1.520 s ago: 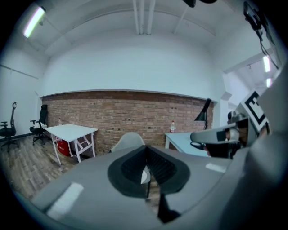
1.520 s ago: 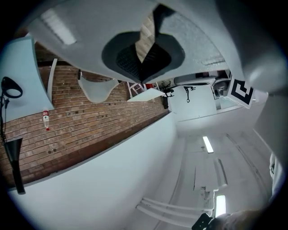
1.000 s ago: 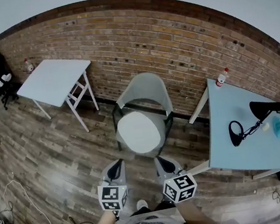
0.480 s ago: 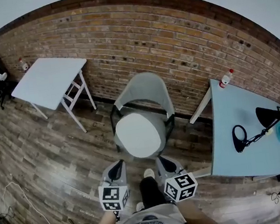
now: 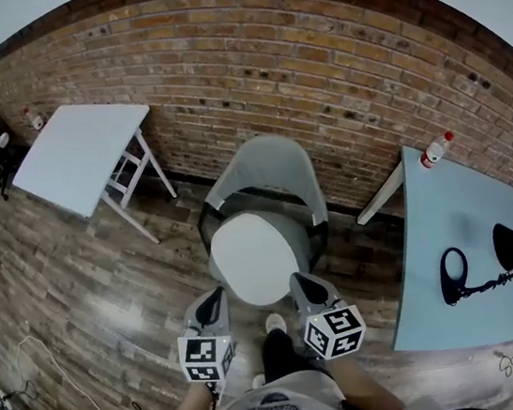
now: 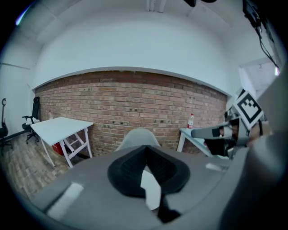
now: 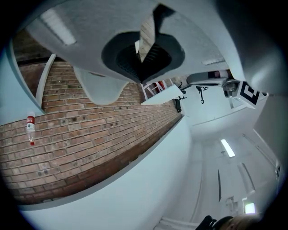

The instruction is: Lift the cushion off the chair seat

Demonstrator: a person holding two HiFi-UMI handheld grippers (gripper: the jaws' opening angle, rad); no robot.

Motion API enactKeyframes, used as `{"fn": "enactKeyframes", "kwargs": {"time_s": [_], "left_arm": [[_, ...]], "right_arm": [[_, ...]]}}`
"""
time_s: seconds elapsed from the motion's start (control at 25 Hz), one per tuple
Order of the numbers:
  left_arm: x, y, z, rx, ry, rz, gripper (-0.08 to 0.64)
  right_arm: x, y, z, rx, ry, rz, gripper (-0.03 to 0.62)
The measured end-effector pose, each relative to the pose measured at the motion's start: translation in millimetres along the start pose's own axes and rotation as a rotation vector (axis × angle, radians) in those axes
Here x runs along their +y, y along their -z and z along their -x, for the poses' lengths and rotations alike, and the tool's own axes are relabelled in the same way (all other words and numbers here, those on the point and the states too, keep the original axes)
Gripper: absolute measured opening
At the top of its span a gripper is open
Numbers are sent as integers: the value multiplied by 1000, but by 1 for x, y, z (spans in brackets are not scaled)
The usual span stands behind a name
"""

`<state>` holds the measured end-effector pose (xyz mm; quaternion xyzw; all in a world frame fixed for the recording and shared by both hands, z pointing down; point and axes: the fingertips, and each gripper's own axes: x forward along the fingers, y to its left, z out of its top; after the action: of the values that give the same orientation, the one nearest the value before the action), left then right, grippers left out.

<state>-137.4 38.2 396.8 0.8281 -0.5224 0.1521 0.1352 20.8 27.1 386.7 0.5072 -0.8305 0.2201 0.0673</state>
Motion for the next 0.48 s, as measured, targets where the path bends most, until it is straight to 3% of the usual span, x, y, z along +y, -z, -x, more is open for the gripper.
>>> {"fn": "enactKeyframes", "kwargs": {"time_s": [0.24, 0.48], "left_arm": [[12, -15, -53, 52, -32, 4, -8], [24, -17, -91, 66, -68, 4, -8]], "right_arm": [[-45, -25, -37, 11, -8, 0, -2], [-78, -27, -63, 39, -18, -7, -2]]}}
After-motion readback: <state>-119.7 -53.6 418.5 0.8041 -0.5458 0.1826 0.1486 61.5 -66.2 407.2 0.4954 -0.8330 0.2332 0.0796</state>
